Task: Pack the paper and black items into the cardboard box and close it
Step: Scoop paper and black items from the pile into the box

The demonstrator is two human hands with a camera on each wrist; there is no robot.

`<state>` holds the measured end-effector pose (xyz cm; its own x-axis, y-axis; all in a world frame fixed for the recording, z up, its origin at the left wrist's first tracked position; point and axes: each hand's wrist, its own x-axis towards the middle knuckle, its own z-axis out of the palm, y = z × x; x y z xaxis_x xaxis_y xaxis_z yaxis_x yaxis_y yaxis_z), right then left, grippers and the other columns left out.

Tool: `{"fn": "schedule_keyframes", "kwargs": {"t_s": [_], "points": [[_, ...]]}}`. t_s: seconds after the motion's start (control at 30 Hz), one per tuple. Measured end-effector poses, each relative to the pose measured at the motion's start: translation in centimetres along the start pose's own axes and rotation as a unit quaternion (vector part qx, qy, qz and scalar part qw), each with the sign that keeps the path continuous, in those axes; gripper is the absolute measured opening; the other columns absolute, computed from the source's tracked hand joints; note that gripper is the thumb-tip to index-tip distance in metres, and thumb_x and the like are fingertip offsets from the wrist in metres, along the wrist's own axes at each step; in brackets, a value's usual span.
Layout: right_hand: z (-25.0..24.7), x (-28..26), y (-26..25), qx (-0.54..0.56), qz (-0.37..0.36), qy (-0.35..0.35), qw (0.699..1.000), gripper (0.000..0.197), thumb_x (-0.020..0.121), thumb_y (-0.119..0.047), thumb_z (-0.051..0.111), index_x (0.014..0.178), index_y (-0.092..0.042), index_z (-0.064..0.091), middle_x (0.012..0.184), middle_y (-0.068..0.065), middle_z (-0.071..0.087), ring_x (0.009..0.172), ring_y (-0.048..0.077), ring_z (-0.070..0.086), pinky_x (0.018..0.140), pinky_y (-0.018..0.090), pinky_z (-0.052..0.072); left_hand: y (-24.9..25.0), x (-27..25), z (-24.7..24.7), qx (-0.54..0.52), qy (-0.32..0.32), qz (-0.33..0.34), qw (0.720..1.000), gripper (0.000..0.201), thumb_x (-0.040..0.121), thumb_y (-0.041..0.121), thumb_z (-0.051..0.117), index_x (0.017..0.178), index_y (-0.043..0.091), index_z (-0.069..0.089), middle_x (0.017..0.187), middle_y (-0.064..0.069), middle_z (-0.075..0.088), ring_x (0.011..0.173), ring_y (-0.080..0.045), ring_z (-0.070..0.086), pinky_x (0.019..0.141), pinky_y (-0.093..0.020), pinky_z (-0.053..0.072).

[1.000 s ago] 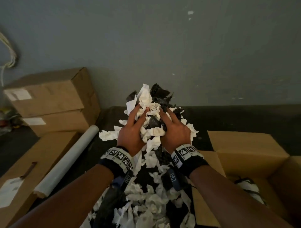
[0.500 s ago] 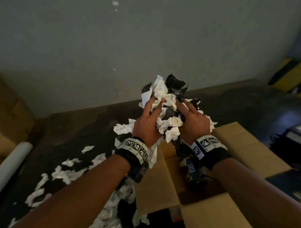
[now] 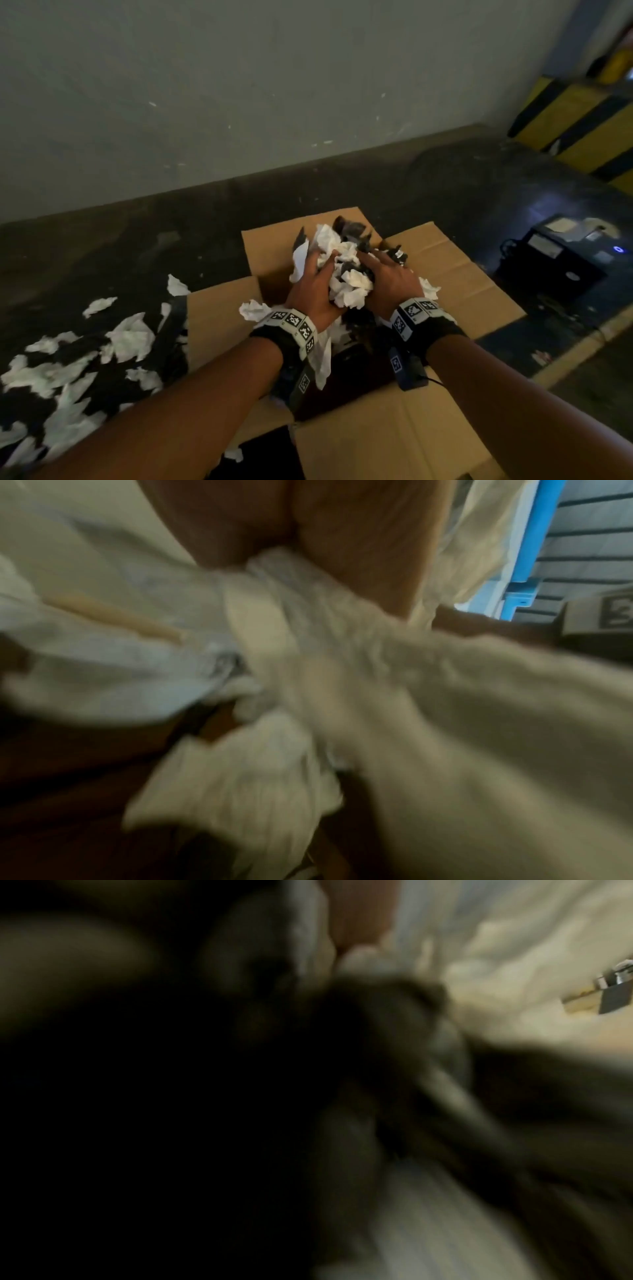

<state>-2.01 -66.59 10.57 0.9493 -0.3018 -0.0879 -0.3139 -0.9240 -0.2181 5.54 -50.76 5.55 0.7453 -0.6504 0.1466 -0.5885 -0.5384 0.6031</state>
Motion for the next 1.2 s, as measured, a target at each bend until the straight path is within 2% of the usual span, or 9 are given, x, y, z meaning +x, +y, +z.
{"fn": "schedule_keyframes", "kwargs": {"t_s": [0.13,0.23,0.37,0.53,0.7,0.8,0.93,1.03,1.2], "points": [[2.3,2.2,2.2,-0.027,-0.004,-0.166,0.986,0.136,0.050,-0.067,0.086,0.152,-0.053,-0.004,0.167,0.001,0.005,0.148,0.038,0.021,0.112,0.062,0.029,-1.2,0.9,1.3,0.083,-0.176,-0.091,0.977,0.123,0.073,0.062,0.079,0.161,0.023,0.002,0.165,-0.010,-0.005,0.153,-0.034,0.008,0.119,-0.049,0.029],[2.5,3.4,2.9,-0.061,-0.003,-0.228,0.972,0.155,0.035,-0.076,0.085,0.148,-0.055,-0.019,0.167,0.003,-0.011,0.150,0.044,0.007,0.111,0.069,0.024,-1.2,1.4,1.1,0.137,-0.204,-0.103,0.964,0.140,0.061,0.074,0.080,0.160,0.024,-0.006,0.166,-0.008,-0.007,0.154,-0.034,0.003,0.121,-0.052,0.022],[2.3,4.8,3.3,-0.058,-0.048,-0.211,0.975,0.150,0.035,-0.085,0.077,0.153,-0.047,-0.008,0.165,0.007,0.009,0.148,0.042,0.019,0.113,0.062,0.028,-0.1,2.9,0.6,0.188,-0.224,-0.112,0.950,0.142,0.055,0.074,0.083,0.160,0.032,-0.005,0.166,-0.007,0.005,0.150,-0.036,0.017,0.115,-0.057,0.034],[1.7,7.2,3.3,-0.063,-0.086,-0.186,0.977,0.145,0.025,-0.088,0.073,0.151,-0.040,0.021,0.143,0.006,0.043,0.131,0.036,0.045,0.106,0.053,0.044,0.1,4.4,1.5,0.162,-0.252,-0.084,0.950,0.156,0.045,0.066,0.092,0.159,0.032,-0.009,0.165,-0.013,-0.007,0.152,-0.044,-0.003,0.119,-0.064,0.020],[2.8,7.6,4.4,-0.105,-0.044,-0.255,0.960,0.159,0.015,-0.095,0.069,0.148,-0.055,-0.010,0.166,0.001,-0.006,0.147,0.048,0.013,0.109,0.067,0.032,-0.4,4.2,2.8,0.213,-0.332,-0.138,0.908,0.164,0.035,0.080,0.084,0.146,0.049,-0.033,0.161,-0.004,-0.032,0.145,-0.049,-0.026,0.104,-0.084,0.017],[4.1,8.0,4.4,-0.136,-0.016,-0.328,0.935,0.157,0.031,-0.086,0.079,0.144,-0.057,-0.025,0.163,0.000,-0.027,0.149,0.049,-0.001,0.111,0.070,0.024,-0.7,4.1,4.4,0.212,-0.363,-0.152,0.894,0.165,0.035,0.083,0.082,0.140,0.049,-0.041,0.160,-0.004,-0.037,0.143,-0.053,-0.028,0.099,-0.089,0.011],[6.7,8.1,4.4,-0.107,-0.010,-0.334,0.936,0.109,0.086,-0.052,0.070,0.151,-0.049,-0.018,0.164,0.004,-0.024,0.151,0.042,-0.006,0.118,0.062,0.016,-3.3,3.6,8.2,0.222,-0.357,-0.129,0.898,0.163,0.032,0.098,0.058,0.144,0.034,-0.042,0.160,-0.011,-0.035,0.145,-0.056,-0.021,0.110,-0.080,0.008],[9.4,7.6,5.1,-0.088,-0.004,-0.368,0.926,0.113,0.087,-0.045,0.072,0.149,-0.050,-0.022,0.163,0.006,-0.026,0.149,0.043,-0.014,0.119,0.063,0.011,-5.0,2.3,10.4,0.249,-0.351,-0.104,0.897,0.145,0.067,0.084,0.064,0.145,0.022,-0.041,0.162,-0.015,-0.029,0.149,-0.049,-0.012,0.115,-0.072,0.008],[12.1,6.0,5.6,-0.078,-0.006,-0.379,0.922,0.108,0.091,-0.041,0.065,0.148,-0.048,-0.026,0.162,0.010,-0.026,0.147,0.046,-0.020,0.118,0.066,0.008,-6.2,0.5,11.1,0.210,-0.358,-0.163,0.895,0.145,0.075,0.041,0.086,0.143,0.038,-0.043,0.163,-0.012,-0.029,0.147,-0.057,0.003,0.113,-0.067,0.029]]}}
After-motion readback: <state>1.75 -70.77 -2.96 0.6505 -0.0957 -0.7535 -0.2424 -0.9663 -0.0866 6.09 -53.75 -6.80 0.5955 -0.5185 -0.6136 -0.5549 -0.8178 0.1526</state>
